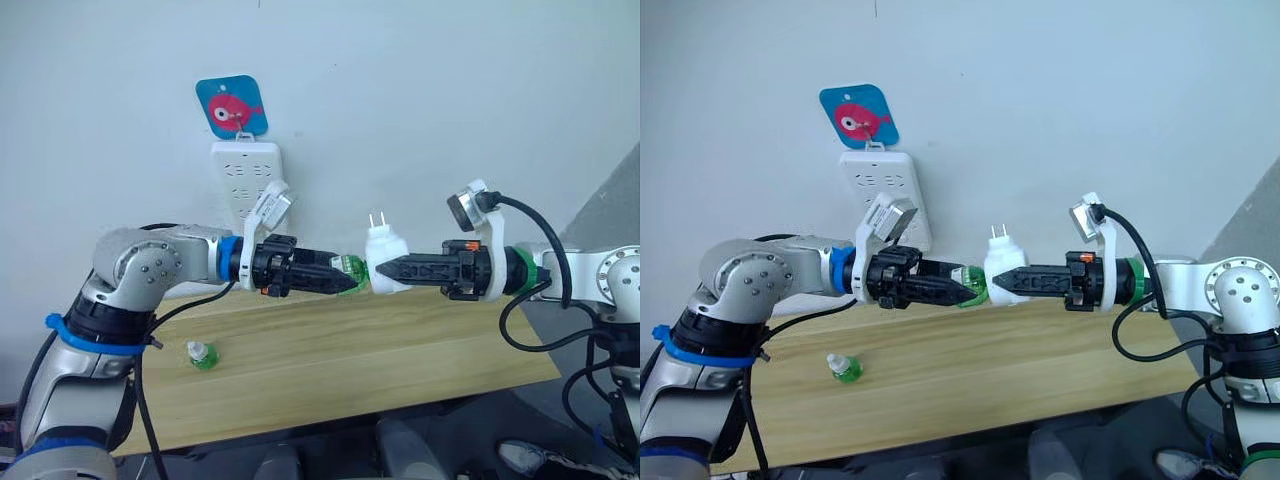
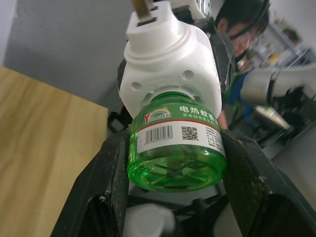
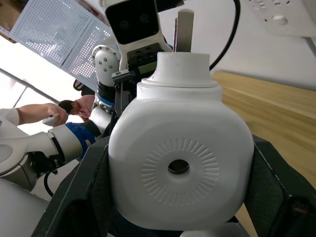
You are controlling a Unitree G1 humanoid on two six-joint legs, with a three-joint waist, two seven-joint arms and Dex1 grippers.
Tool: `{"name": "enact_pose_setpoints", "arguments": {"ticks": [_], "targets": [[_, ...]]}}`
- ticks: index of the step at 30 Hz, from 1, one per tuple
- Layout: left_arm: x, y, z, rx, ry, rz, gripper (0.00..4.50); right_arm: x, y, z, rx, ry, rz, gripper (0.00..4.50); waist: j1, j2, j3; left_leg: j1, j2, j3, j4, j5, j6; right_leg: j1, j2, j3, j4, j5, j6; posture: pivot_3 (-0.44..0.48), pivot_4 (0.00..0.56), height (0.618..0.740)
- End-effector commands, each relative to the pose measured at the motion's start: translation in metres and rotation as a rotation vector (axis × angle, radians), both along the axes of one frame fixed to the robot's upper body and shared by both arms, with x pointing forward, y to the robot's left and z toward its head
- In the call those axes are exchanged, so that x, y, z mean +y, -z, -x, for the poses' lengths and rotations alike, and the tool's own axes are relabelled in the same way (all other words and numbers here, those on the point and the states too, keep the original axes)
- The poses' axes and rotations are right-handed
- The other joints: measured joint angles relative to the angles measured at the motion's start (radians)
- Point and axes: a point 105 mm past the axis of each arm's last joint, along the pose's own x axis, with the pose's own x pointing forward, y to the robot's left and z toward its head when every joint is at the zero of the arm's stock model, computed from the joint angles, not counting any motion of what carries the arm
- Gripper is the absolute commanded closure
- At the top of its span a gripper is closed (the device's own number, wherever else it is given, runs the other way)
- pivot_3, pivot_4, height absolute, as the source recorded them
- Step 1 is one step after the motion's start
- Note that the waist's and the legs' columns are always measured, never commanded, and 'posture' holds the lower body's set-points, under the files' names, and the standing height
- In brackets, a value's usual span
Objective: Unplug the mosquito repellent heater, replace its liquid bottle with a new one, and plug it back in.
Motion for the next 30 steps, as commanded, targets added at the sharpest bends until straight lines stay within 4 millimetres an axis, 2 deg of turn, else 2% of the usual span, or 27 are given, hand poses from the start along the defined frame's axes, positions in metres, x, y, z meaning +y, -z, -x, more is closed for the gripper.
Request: {"name": "enact_pose_setpoints", "arguments": {"ticks": [1,11,16,20,22,27,29,30], "targets": [[0.014,-0.004,-0.016,0.068,-0.134,-0.019,2.24,-0.004,-0.011,0.001,-0.075,0.012,0.016,1.50,0.000,0.000,0.000,0.000,0.000,0.000,0.000,0.000,0.000,0.000,0.000,0.000,0.000,0.000,0.000,-0.177,0.100,0.720],[0.019,-0.009,-0.019,0.167,-0.163,0.016,2.24,-0.007,-0.014,0.000,-0.099,0.007,0.021,1.50,0.000,0.000,0.000,0.000,0.000,0.001,0.000,0.000,0.000,0.000,0.000,0.001,0.000,0.000,0.000,-0.173,0.095,0.720],[0.011,-0.014,-0.016,0.076,-0.165,0.041,2.24,-0.004,-0.015,0.000,-0.100,-0.001,0.009,1.50,0.001,0.000,0.000,0.000,0.000,0.001,0.000,0.000,0.000,0.000,-0.001,0.001,0.000,0.000,0.000,-0.172,0.096,0.720],[0.012,-0.014,-0.019,0.070,-0.191,0.057,2.24,-0.003,-0.015,0.001,-0.092,-0.007,0.008,1.50,0.003,0.000,0.000,0.000,0.000,0.002,0.000,0.000,0.000,0.000,-0.001,0.002,0.000,0.000,-0.001,-0.172,0.096,0.720],[0.012,-0.013,-0.019,0.073,-0.190,0.055,1.49,-0.004,-0.014,0.001,-0.088,-0.009,0.009,1.50,0.003,0.000,0.000,0.000,0.000,0.002,0.000,0.000,0.000,0.000,-0.001,0.002,0.000,0.000,-0.001,-0.172,0.096,0.720],[0.012,-0.017,-0.021,-0.028,-0.203,0.047,0.01,-0.004,-0.015,0.001,-0.081,-0.011,0.009,1.50,0.003,0.000,0.000,0.000,0.000,0.003,0.000,0.000,0.000,-0.001,-0.001,0.003,0.000,0.000,-0.001,-0.171,0.101,0.720],[0.013,-0.021,-0.024,-0.065,-0.224,0.067,0.00,-0.004,-0.015,0.001,-0.078,-0.009,0.008,1.50,0.003,0.000,0.000,0.000,-0.001,0.004,0.000,0.000,0.000,-0.001,-0.001,0.003,0.000,0.001,-0.001,-0.171,0.101,0.720],[0.015,-0.024,-0.027,-0.141,-0.247,0.079,0.00,-0.005,-0.015,0.001,-0.076,-0.007,0.008,1.50,0.003,0.000,0.000,0.000,-0.001,0.004,0.000,0.000,0.000,-0.001,-0.001,0.003,0.000,0.001,-0.001,-0.173,0.101,0.720]]}}
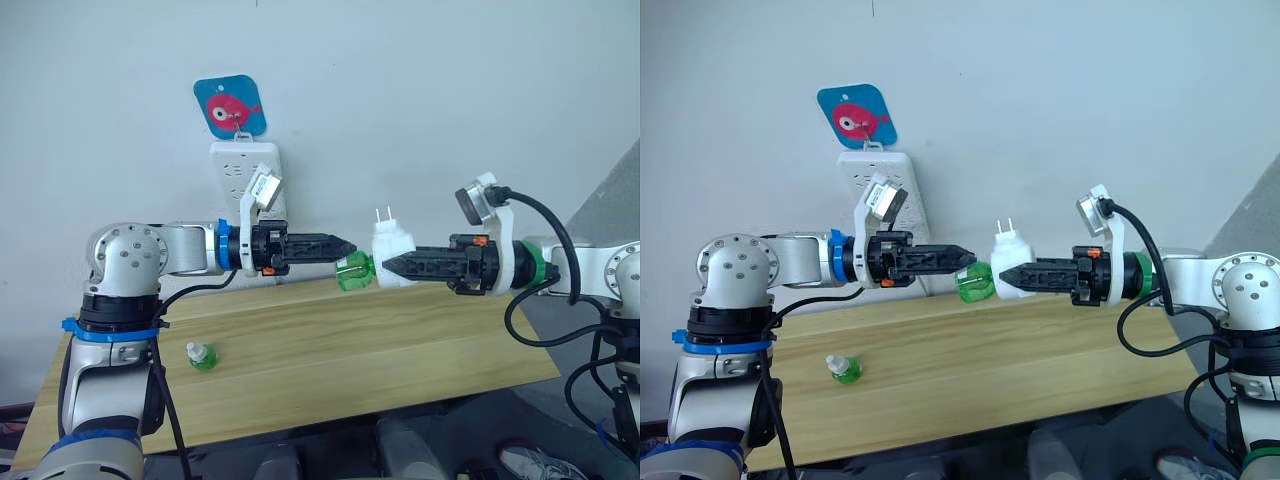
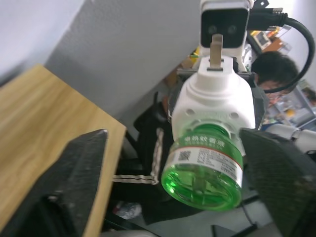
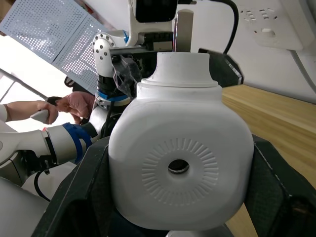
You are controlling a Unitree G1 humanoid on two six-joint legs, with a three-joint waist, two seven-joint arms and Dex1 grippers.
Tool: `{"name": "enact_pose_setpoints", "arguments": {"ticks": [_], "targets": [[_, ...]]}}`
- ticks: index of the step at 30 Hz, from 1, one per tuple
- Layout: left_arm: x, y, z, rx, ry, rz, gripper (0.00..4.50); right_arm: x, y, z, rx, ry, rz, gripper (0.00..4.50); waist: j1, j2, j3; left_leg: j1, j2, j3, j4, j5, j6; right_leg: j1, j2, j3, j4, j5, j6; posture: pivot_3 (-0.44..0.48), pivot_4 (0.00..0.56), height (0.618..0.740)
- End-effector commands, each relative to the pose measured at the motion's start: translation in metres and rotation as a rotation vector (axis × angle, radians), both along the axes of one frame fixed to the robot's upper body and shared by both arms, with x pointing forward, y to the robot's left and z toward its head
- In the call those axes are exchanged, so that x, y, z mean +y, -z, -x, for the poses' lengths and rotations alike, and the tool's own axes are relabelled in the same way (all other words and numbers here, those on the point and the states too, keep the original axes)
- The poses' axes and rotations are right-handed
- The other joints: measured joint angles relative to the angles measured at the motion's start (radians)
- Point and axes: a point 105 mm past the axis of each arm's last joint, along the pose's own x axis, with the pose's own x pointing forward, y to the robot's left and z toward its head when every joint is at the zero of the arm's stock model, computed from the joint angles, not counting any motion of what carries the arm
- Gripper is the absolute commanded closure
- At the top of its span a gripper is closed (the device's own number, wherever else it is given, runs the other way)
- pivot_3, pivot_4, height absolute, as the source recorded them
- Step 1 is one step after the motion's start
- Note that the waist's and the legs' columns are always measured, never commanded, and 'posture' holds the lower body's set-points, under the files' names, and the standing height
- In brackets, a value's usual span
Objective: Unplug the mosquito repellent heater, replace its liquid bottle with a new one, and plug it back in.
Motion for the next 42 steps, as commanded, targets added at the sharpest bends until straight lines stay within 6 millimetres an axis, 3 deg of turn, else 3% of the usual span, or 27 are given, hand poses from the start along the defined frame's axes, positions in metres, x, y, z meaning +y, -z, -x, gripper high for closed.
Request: {"name": "enact_pose_setpoints", "arguments": {"ticks": [1,3,7,10,13,17,30,42], "targets": [[0.006,-0.019,-0.006,-0.229,-0.060,0.029,0.00,0.000,-0.013,0.003,-0.037,-0.015,-0.036,1.50,0.000,0.000,0.000,0.000,0.000,0.000,0.000,0.000,0.000,0.000,0.000,0.000,0.000,0.000,0.000,-0.173,0.101,0.720],[0.011,-0.027,-0.012,-0.322,-0.114,0.051,0.00,-0.001,-0.013,0.002,-0.034,-0.007,-0.036,1.50,0.000,0.000,0.000,0.000,0.000,0.001,0.000,0.000,0.000,0.000,0.000,0.000,0.000,0.000,-0.001,-0.173,0.101,0.720],[0.016,-0.032,-0.010,-0.757,-0.163,-0.013,0.00,-0.003,-0.013,-0.001,-0.026,0.016,-0.042,1.50,0.000,0.000,0.000,0.001,0.000,0.002,-0.001,0.000,0.000,0.000,0.000,0.002,0.000,0.002,-0.004,-0.171,0.102,0.720],[0.021,-0.015,0.011,-1.080,-0.022,-0.099,0.00,-0.004,-0.013,-0.003,-0.019,0.030,-0.046,1.50,0.001,0.000,0.000,0.001,0.000,0.003,-0.001,0.000,0.000,0.000,0.000,0.002,-0.001,0.002,-0.004,-0.171,0.102,0.720],[0.031,0.002,0.024,-1.280,0.048,-0.132,0.00,-0.004,-0.013,-0.005,-0.011,0.041,-0.049,1.50,0.007,0.000,0.000,0.001,0.000,0.003,-0.001,0.000,0.000,0.000,0.000,0.003,-0.001,0.002,-0.004,-0.174,0.101,0.720],[0.042,0.024,0.035,-1.391,0.093,-0.152,0.00,-0.004,-0.014,-0.006,-0.005,0.047,-0.054,1.50,0.017,0.000,0.000,0.000,0.000,0.003,0.000,0.000,0.000,0.000,0.000,0.003,-0.001,0.002,-0.004,-0.174,0.101,0.720],[0.007,0.027,0.018,-1.717,-0.012,-0.068,0.00,0.004,-0.019,-0.003,0.002,0.033,-0.066,1.50,0.017,-0.001,0.000,0.000,0.000,0.002,0.001,0.000,0.000,0.000,-0.001,0.002,0.000,0.003,-0.003,-0.176,0.101,0.720],[-0.007,0.023,0.018,-1.762,-0.045,-0.024,0.00,0.006,-0.017,-0.003,0.013,0.030,-0.074,1.50,0.016,-0.001,0.000,0.000,0.000,0.001,0.001,0.000,0.000,0.000,-0.001,0.001,0.000,0.003,-0.003,-0.176,0.101,0.720]]}}
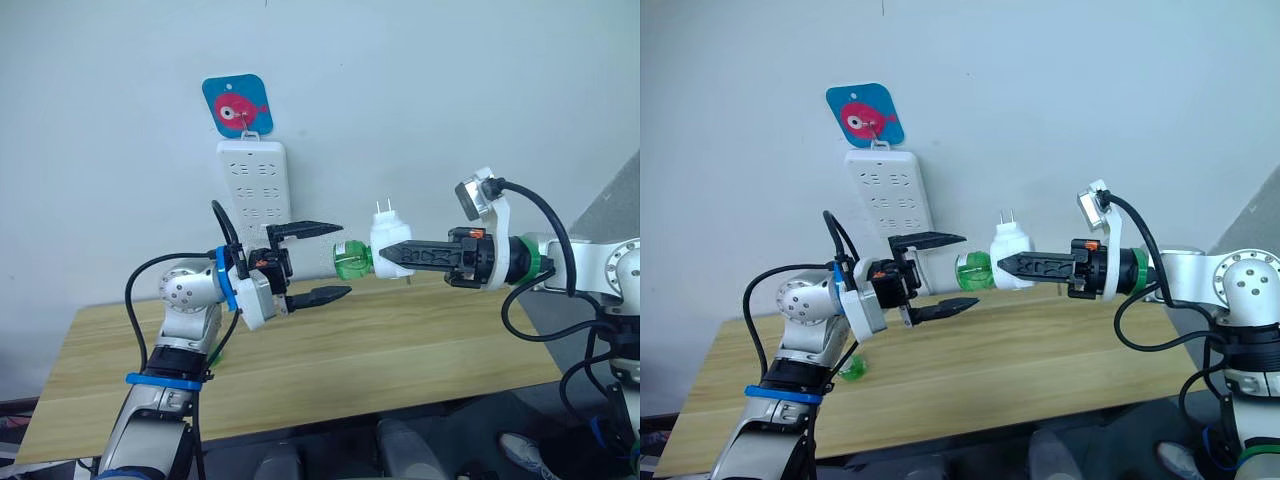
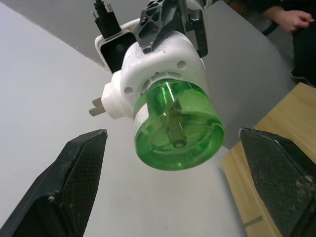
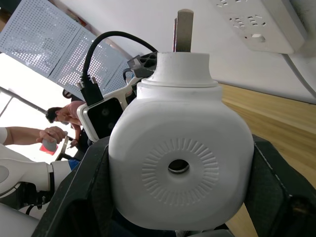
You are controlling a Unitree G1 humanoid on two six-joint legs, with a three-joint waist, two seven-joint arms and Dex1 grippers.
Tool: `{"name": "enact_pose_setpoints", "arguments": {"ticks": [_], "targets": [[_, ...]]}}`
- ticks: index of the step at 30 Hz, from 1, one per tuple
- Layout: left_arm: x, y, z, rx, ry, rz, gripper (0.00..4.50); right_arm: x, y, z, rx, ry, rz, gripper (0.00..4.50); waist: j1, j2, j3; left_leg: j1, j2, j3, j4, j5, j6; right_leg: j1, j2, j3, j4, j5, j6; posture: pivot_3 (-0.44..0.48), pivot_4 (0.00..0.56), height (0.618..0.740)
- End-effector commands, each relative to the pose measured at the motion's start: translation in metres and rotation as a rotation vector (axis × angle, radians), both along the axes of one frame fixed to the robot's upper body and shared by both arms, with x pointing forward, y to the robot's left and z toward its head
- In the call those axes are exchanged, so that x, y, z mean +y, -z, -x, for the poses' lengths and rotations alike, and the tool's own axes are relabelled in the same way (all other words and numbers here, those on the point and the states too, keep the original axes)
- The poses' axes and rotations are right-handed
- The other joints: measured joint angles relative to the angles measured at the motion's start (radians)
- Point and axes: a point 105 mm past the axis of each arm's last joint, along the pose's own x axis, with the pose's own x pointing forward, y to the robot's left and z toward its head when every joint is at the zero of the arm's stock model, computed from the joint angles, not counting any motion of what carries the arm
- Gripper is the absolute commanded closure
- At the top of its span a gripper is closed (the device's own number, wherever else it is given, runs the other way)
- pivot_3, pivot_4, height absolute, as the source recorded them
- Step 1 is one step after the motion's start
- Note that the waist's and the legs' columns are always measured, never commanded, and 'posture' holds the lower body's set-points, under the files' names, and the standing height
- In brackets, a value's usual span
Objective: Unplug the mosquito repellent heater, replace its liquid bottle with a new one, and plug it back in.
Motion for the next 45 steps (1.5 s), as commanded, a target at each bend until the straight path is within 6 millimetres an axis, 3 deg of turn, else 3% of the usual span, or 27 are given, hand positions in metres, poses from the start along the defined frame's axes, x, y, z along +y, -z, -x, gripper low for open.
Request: {"name": "enact_pose_setpoints", "arguments": {"ticks": [1,4,10,16,20,24,28,34,39,45], "targets": [[-0.005,-0.007,0.003,-0.042,0.018,0.016,0.00,0.004,-0.014,0.005,-0.039,-0.028,-0.046,1.50,0.000,0.000,0.000,0.000,0.000,0.000,0.000,0.000,0.000,0.000,0.000,0.000,0.000,0.000,0.000,-0.176,0.101,0.720],[-0.009,-0.007,0.004,-0.047,0.030,0.025,0.57,0.004,-0.013,0.005,-0.038,-0.031,-0.046,1.50,0.000,0.000,0.000,0.000,0.000,0.000,0.000,0.000,0.000,0.000,0.000,0.000,0.000,0.000,0.000,-0.174,0.101,0.720],[-0.010,-0.007,0.004,-0.046,0.029,0.025,2.19,0.003,-0.013,0.005,-0.037,-0.034,-0.045,1.50,0.000,0.000,0.000,0.000,0.000,0.000,0.000,0.000,0.000,0.000,0.000,0.000,0.000,0.000,0.000,-0.176,0.098,0.720],[-0.009,-0.010,0.009,0.020,0.058,0.008,2.19,0.003,-0.012,0.005,-0.042,-0.035,-0.044,1.50,0.000,0.000,0.000,0.000,0.000,0.000,0.000,0.000,0.000,0.000,0.000,0.000,0.000,0.000,0.000,-0.177,0.097,0.720],[-0.005,0.002,0.007,0.486,0.063,-0.094,2.19,0.003,-0.012,0.007,-0.065,-0.046,-0.029,1.50,-0.010,0.000,0.000,0.000,0.000,-0.001,-0.001,0.000,0.000,0.000,0.000,-0.001,0.000,0.000,0.000,-0.178,0.100,0.720],[0.005,0.001,0.000,1.115,0.006,-0.120,2.19,0.005,-0.011,0.012,-0.093,-0.075,-0.006,1.50,-0.017,-0.001,0.001,-0.001,0.000,-0.004,0.000,0.000,0.000,0.000,0.000,-0.003,0.001,-0.003,0.005,-0.168,0.104,0.720],[0.010,-0.006,0.005,1.443,0.040,-0.179,2.19,0.006,-0.010,0.014,-0.120,-0.101,0.015,1.50,-0.020,-0.001,0.006,-0.001,0.000,-0.005,-0.001,0.000,0.000,0.000,0.001,-0.005,0.001,-0.003,0.005,-0.164,0.106,0.720],[0.005,-0.028,-0.003,1.557,0.089,-0.103,2.19,0.006,-0.012,0.012,-0.140,-0.107,0.007,1.50,-0.019,-0.001,0.011,0.000,0.000,-0.005,-0.002,0.000,0.000,0.000,0.002,-0.004,0.000,-0.003,0.004,-0.169,0.108,0.720],[0.013,-0.020,-0.003,1.593,0.062,-0.080,2.19,0.001,-0.013,0.014,-0.131,-0.108,0.006,1.50,-0.021,-0.001,0.011,0.001,0.001,-0.003,-0.002,0.000,0.000,0.000,0.002,-0.003,0.000,-0.003,0.004,-0.172,0.107,0.720],[0.032,-0.014,0.007,1.619,0.094,-0.055,2.19,-0.020,-0.010,0.004,-0.127,-0.024,0.064,1.50,-0.020,0.000,0.012,0.001,0.001,-0.002,-0.002,0.000,0.000,-0.001,0.001,-0.002,0.000,-0.003,0.004,-0.174,0.110,0.720]]}}
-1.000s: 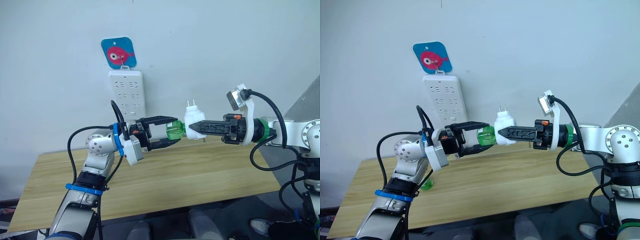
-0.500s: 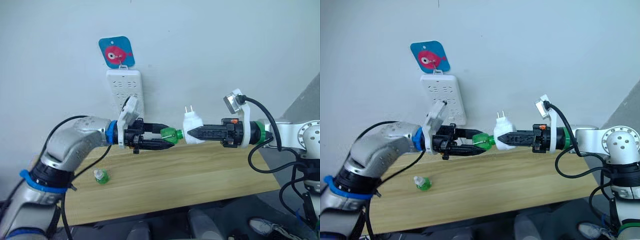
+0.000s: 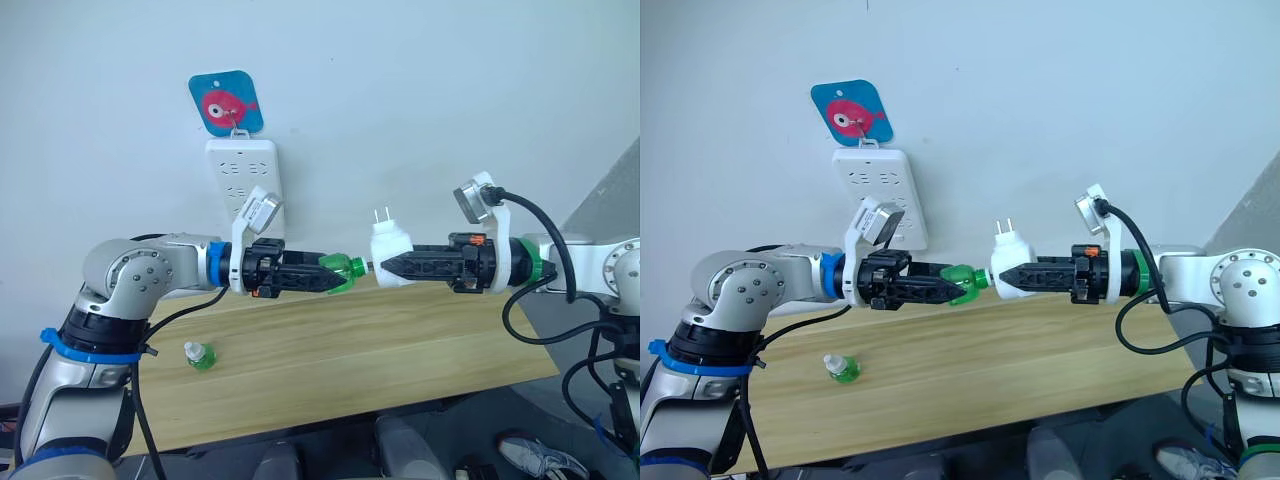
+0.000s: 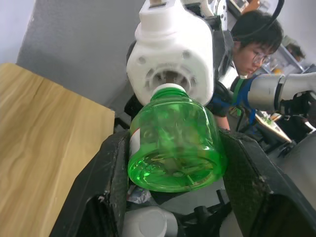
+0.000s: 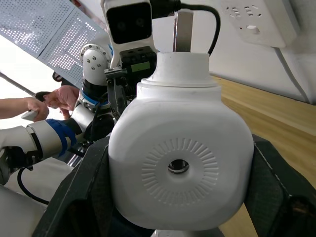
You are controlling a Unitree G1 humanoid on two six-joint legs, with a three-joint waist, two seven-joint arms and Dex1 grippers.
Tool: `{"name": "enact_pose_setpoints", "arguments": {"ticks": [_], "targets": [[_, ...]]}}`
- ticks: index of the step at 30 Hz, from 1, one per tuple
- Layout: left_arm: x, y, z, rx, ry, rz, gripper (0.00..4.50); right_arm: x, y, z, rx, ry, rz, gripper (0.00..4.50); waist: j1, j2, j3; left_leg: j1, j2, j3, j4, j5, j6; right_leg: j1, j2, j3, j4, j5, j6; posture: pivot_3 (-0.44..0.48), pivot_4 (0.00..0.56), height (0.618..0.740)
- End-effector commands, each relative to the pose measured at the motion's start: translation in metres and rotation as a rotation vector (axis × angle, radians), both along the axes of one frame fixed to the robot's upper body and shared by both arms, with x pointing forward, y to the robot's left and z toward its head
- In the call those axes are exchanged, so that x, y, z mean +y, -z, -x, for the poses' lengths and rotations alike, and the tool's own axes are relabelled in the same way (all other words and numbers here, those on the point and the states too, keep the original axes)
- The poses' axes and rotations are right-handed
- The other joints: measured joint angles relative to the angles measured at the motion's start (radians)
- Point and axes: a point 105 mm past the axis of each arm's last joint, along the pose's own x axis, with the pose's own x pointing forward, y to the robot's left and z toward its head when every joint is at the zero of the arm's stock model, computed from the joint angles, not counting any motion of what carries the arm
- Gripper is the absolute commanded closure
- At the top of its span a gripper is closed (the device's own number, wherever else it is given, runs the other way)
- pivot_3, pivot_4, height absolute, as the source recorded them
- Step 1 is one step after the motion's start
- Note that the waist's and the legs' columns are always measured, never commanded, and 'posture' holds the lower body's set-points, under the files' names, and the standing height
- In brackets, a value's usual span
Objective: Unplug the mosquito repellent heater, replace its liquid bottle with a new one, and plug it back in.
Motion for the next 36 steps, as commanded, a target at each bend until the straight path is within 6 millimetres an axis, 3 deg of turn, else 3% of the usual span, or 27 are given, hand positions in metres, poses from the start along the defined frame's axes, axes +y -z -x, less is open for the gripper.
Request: {"name": "enact_pose_setpoints", "arguments": {"ticks": [1,5,8,13,18,26,36], "targets": [[0.016,-0.005,0.000,-0.047,-0.045,0.021,2.19,-0.020,-0.008,-0.004,-0.040,0.061,0.015,1.50,0.001,0.000,0.000,0.000,0.000,0.000,0.000,0.000,0.000,0.000,0.000,0.000,0.000,0.000,0.000,-0.172,0.112,0.720],[0.025,0.002,-0.006,-0.076,-0.142,0.046,2.19,-0.046,0.020,-0.014,-0.060,0.205,0.195,1.50,0.014,-0.002,0.001,0.000,0.000,0.001,0.000,0.000,0.000,0.000,0.000,0.000,-0.001,0.000,0.000,-0.172,0.119,0.720],[0.023,0.005,-0.004,-0.113,-0.178,0.060,2.19,-0.061,0.063,-0.016,-0.108,0.288,0.445,1.50,0.025,-0.003,0.003,0.000,0.000,0.001,0.000,0.000,0.000,0.000,0.000,0.000,-0.001,0.000,0.000,-0.172,0.128,0.720],[0.000,0.014,0.022,-0.213,-0.103,0.043,2.19,-0.089,0.133,-0.026,-0.139,0.445,0.747,1.50,0.028,-0.006,0.010,0.000,0.000,0.003,0.000,0.000,0.000,-0.001,-0.001,0.002,-0.001,0.000,0.000,-0.159,0.146,0.720],[-0.011,0.020,0.022,-0.292,-0.160,0.038,2.19,-0.108,0.179,-0.042,-0.130,0.572,0.920,1.50,0.029,-0.007,0.024,0.002,0.000,0.005,0.001,0.000,-0.001,0.000,-0.001,0.004,0.000,0.001,0.000,-0.133,0.166,0.720],[-0.020,0.029,0.025,-0.335,-0.197,0.038,2.19,-0.127,0.206,-0.050,-0.074,0.541,1.097,1.50,0.035,-0.009,0.046,0.001,0.000,0.004,0.001,0.000,-0.001,0.000,-0.002,0.004,0.000,0.004,-0.004,-0.102,0.203,0.720],[-0.021,0.035,0.027,-0.346,-0.223,0.037,2.19,-0.130,0.215,-0.047,0.062,0.550,1.072,1.50,0.062,-0.014,0.062,0.001,0.000,0.003,0.001,0.000,0.000,0.000,-0.001,0.002,0.000,0.004,-0.005,-0.072,0.215,0.720]]}}
